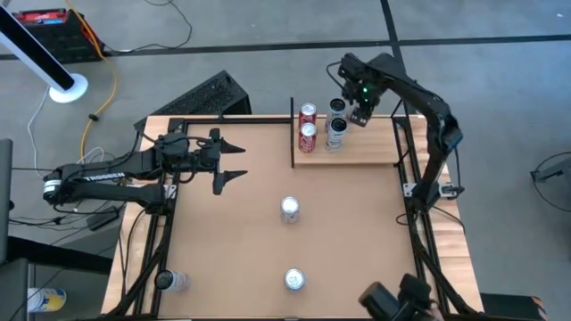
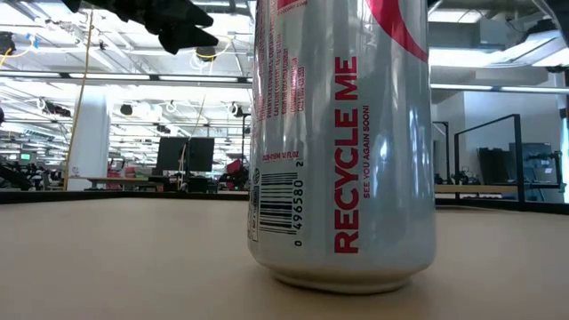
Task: Place canned beverage on shelf
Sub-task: Put the right pink soda can on the shelf
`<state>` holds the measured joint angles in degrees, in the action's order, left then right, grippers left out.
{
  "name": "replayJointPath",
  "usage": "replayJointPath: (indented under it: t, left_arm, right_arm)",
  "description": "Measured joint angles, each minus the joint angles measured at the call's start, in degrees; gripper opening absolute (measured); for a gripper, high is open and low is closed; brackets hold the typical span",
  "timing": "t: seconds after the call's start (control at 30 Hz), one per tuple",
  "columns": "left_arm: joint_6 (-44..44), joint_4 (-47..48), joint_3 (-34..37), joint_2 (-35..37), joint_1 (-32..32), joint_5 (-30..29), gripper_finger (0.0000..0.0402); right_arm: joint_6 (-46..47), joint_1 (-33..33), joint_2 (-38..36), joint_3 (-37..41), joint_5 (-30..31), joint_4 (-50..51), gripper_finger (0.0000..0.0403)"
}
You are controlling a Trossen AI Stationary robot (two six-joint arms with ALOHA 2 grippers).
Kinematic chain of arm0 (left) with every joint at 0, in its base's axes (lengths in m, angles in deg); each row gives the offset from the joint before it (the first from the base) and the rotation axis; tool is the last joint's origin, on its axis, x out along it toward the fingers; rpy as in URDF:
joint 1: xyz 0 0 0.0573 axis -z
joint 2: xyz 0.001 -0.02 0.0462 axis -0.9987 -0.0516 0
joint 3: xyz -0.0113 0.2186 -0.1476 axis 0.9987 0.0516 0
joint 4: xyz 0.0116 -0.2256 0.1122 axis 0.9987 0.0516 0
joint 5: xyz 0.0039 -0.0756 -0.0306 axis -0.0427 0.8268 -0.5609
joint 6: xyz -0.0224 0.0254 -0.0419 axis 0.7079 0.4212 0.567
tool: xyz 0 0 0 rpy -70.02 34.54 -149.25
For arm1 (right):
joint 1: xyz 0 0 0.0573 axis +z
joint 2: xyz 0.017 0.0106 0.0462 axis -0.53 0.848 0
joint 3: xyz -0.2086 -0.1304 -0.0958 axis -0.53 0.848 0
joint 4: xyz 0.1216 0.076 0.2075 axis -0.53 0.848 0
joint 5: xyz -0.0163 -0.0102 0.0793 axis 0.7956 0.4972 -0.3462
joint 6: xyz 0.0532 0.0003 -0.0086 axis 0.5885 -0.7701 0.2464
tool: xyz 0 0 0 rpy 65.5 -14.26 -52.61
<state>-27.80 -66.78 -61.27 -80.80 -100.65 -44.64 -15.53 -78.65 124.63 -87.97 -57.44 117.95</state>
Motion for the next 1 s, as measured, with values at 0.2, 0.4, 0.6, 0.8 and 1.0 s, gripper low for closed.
replayJointPath:
  t: [0.2,0.4,0.6,0.8,1.0]
  left_arm:
    - [-0.2,0.1,0.0,0.0,0.0,0.0,0.0301]
    - [-0.3,0.1,0.0,0.0,0.0,0.0,0.0301]
    - [0.0,0.1,0.0,0.0,0.0,0.1,0.0301]
    - [0.0,0.1,0.0,0.0,0.0,0.1,0.0301]
    - [0.0,0.1,0.0,0.0,0.0,0.1,0.0301]
  right_arm:
    - [-0.5,-3.6,0.7,0.6,-0.1,0.4,0.0275]
    - [-0.9,-3.7,0.6,1.6,-0.7,0.3,0.0275]
    - [-1.9,-3.7,0.6,5.3,-1.1,0.4,0.0275]
    - [-2.0,-3.6,0.6,6.3,-1.5,0.2,0.0275]
    - [-1.9,-3.6,0.6,6.3,-3.3,0.2,0.0283]
